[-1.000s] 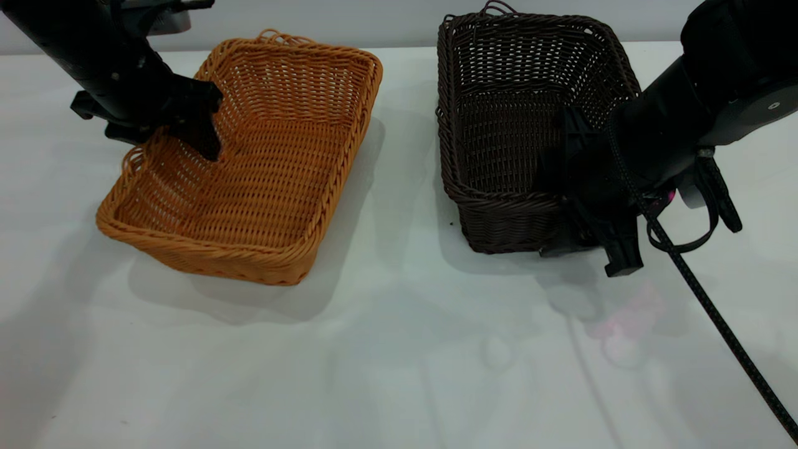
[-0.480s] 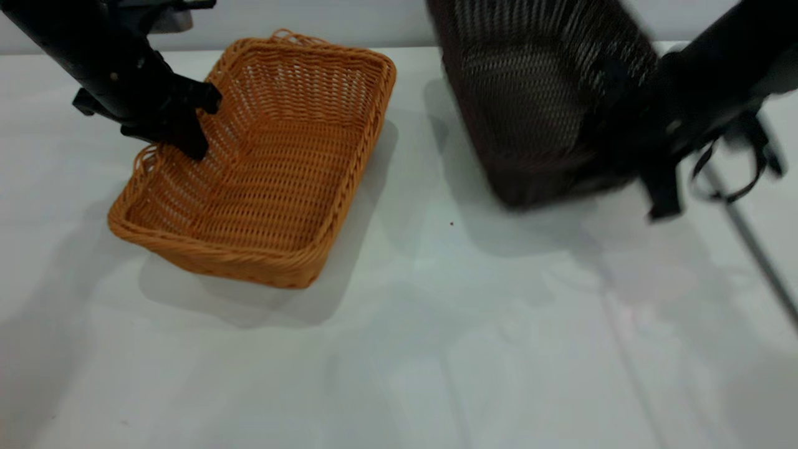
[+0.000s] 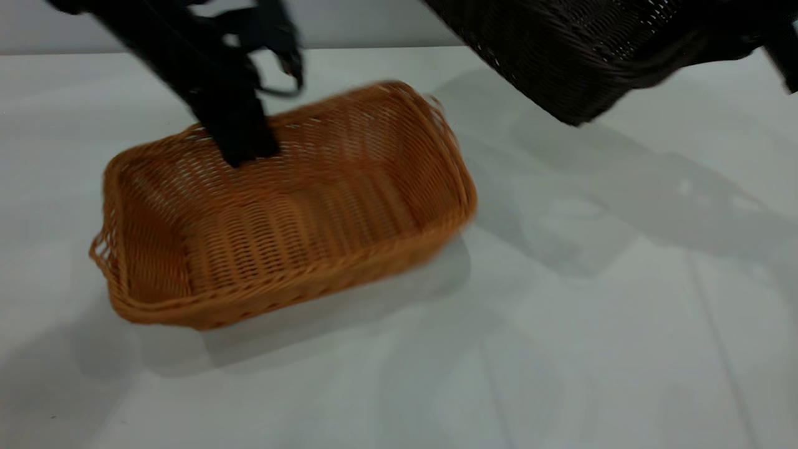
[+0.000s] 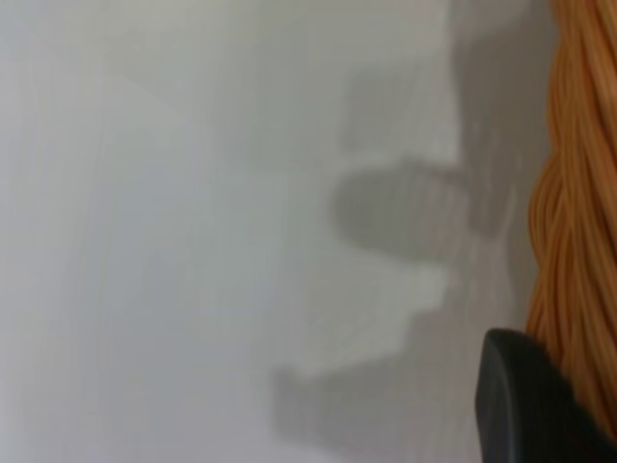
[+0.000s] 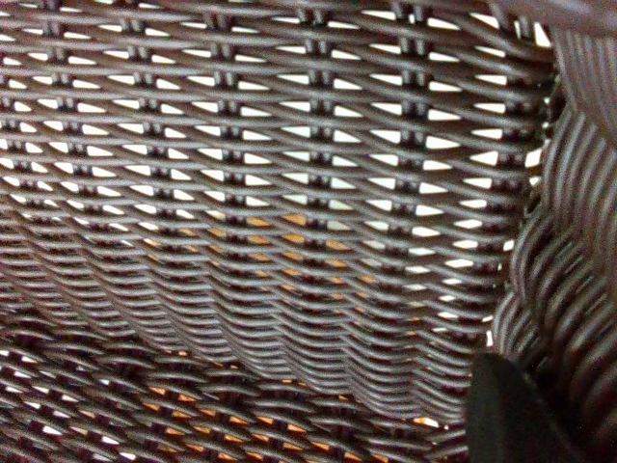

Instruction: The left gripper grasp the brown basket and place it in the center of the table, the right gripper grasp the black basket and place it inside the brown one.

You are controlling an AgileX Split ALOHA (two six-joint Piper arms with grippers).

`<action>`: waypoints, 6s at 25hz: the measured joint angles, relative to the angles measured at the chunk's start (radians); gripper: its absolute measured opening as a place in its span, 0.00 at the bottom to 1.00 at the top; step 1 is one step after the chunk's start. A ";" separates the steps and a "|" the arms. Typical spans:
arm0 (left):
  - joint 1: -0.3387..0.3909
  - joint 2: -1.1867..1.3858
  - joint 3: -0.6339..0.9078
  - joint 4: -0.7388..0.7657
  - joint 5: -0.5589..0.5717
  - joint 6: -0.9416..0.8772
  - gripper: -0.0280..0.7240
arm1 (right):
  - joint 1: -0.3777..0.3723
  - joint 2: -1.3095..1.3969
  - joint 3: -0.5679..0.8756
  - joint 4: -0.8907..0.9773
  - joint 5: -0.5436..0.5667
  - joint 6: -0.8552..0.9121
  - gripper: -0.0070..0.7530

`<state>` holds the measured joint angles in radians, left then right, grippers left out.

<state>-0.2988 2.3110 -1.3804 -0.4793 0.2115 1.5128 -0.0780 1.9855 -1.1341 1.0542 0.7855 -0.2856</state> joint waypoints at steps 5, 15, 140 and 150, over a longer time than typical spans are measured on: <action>-0.098 0.010 -0.045 -0.001 -0.035 0.240 0.14 | -0.013 0.000 -0.070 -0.096 0.065 0.022 0.13; -0.122 0.024 -0.069 -0.088 -0.020 0.269 0.14 | -0.080 0.000 -0.078 -0.097 0.076 0.029 0.13; -0.113 -1.921 0.892 0.492 0.881 -1.513 0.66 | 0.417 -1.741 0.662 -0.985 0.316 0.258 0.67; -0.113 -1.932 0.893 0.490 0.880 -1.513 0.66 | 0.404 -1.749 0.662 -0.982 0.316 0.258 0.67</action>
<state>-0.4115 0.3789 -0.4870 0.0105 1.0919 0.0000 0.3261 0.2369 -0.4723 0.0723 1.1013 -0.0278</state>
